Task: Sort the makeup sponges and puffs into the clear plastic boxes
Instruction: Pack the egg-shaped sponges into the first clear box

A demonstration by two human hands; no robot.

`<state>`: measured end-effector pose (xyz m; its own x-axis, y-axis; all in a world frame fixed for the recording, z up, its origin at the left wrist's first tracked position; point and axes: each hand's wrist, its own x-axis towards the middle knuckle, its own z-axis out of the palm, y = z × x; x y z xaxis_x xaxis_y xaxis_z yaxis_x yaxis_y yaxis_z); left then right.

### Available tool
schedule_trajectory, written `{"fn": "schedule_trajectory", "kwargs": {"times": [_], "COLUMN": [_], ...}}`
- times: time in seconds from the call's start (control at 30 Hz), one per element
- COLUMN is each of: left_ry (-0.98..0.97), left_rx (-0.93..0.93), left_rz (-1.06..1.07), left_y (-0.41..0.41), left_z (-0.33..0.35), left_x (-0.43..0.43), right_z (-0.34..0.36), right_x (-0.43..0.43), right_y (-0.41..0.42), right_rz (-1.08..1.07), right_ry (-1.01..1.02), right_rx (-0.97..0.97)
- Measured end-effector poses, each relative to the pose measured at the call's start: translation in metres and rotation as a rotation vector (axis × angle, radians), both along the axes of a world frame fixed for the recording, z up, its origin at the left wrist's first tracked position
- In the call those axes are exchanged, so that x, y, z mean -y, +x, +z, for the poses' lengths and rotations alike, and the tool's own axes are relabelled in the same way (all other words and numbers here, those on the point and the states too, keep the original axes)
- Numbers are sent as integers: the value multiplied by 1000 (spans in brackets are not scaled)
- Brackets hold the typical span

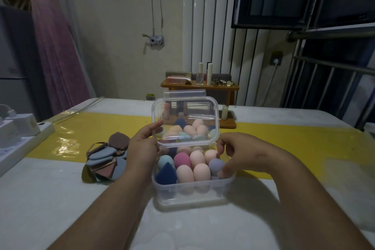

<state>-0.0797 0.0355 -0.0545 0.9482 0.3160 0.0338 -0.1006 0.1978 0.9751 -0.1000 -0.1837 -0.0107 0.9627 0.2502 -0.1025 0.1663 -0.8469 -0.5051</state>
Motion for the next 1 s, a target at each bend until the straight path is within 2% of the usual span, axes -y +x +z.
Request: {"fn": "schedule_trajectory", "kwargs": {"times": [0.1,0.17,0.27,0.43,0.63,0.73,0.9,1.0], "left_ry": [5,7,21,28,24,39,39,36], "left_rx": [-3,-6,-10,-13,-27,-41,-87,-95], "left_rz": [2,4,5,10,68,73,98,107], "left_y": [2,2,3,0,-1,1,0,-1], "left_z": [-1,-1,0,3,4,3,5,6], "left_x": [-1,-1,-4,-4,-9,-11,-11,-11], "right_z": [-5,-11,-24,-40,-60,-74,-84,-77], "right_x": [9,14,17,20,18,15,11,8], "right_y": [7,17,30,42,56,67,78,77], "right_rz": [-20,-119,-252,-353,-211,-125,-60,-87], "right_ry": [260,352,303,261,77,61,-40,-188], "right_rx": [-3,98,240,320,273,230,134,141]}}
